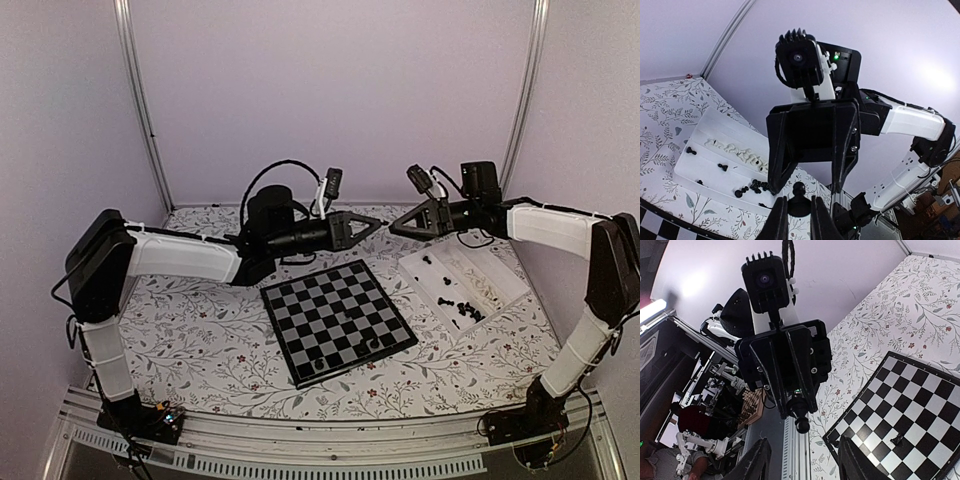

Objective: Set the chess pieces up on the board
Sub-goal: Place the chess piece on the chessboard.

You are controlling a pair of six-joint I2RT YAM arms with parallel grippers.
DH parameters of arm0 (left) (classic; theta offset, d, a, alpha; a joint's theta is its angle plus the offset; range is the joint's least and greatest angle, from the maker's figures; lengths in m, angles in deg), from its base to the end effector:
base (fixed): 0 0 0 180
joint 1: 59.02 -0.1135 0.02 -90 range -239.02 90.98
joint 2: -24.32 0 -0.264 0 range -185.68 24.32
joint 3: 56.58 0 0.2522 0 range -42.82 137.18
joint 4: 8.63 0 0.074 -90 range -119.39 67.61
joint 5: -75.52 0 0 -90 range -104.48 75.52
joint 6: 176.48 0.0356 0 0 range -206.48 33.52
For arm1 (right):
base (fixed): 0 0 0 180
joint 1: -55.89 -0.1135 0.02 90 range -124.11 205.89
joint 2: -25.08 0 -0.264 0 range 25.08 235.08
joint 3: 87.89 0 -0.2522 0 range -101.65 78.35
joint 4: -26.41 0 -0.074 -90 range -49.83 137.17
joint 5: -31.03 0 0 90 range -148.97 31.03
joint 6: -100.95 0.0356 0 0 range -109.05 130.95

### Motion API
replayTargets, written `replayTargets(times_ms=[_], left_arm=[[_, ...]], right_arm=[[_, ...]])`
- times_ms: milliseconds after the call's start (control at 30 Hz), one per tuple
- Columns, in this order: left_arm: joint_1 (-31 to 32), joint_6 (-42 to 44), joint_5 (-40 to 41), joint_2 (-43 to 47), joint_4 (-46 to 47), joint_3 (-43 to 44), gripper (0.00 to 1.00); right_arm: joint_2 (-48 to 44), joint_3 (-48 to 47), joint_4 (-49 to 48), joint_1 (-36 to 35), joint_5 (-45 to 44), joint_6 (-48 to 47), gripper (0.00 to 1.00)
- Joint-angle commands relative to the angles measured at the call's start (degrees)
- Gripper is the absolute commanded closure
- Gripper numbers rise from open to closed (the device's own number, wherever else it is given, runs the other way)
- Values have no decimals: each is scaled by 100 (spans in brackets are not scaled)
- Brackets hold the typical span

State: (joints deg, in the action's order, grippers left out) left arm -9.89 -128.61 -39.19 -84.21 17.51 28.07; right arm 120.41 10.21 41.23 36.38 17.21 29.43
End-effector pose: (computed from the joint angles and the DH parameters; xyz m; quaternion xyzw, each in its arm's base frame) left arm 0.2772 -0.3430 0.2659 0.1953 0.6663 -0.6071 0.3865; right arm 0.3301 0.1537 0.2787 -0.3226 0.6726 0.6321 0.2096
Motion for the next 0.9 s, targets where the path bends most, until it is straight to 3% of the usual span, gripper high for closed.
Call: replayTargets(times_ms=[0,867], left_arm=[[79,-15,-76,-158,124,220,94],[106,-97,-296,-499,-120,535,94]], right_arm=[[126,-15,-436,-33,222,412,51],[294,36,-958,-33,459,857,81]])
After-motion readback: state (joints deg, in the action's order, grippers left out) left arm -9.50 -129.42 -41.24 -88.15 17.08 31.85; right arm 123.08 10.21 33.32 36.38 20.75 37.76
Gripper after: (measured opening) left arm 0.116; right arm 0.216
